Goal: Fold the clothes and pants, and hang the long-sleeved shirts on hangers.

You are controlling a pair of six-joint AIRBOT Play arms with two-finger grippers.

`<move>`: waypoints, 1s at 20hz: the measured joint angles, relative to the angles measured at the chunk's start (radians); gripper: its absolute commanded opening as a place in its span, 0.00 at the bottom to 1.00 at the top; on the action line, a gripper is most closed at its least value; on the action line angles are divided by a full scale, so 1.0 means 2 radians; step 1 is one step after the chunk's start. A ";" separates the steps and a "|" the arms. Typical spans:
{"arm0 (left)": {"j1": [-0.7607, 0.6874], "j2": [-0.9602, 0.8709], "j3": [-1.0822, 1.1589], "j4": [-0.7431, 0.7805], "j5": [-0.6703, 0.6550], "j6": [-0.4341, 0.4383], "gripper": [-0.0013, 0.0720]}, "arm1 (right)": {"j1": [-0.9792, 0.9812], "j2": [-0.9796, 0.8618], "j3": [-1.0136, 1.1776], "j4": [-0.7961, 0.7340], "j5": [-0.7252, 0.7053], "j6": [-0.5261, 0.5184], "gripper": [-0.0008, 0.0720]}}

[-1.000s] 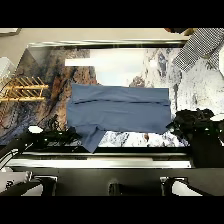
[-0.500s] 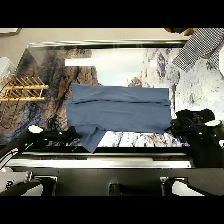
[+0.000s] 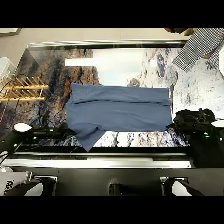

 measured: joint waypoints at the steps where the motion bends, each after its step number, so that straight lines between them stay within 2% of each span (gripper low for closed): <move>1: 0.015 0.022 0.001 0.017 -0.025 -0.005 0.04 | 0.000 0.025 0.000 -0.010 0.024 0.008 0.05; 6: 0.068 0.146 0.002 0.102 -0.148 -0.043 0.04 | 0.000 0.161 0.000 -0.079 0.126 0.071 0.05; 9: 0.078 0.196 0.010 0.119 -0.189 -0.058 0.04 | 0.000 0.224 0.000 -0.106 0.167 0.097 0.05; 11: 0.080 0.204 0.027 0.123 -0.193 -0.066 0.04 | 0.000 0.239 0.000 -0.113 0.171 0.099 0.05; 15: 0.066 0.150 0.081 0.124 -0.156 -0.057 0.04 | 0.000 0.203 0.000 -0.073 0.115 0.033 0.05; 20: 0.021 -0.008 0.194 0.119 -0.110 -0.023 0.04 | 0.003 0.082 0.002 0.005 0.034 -0.074 0.05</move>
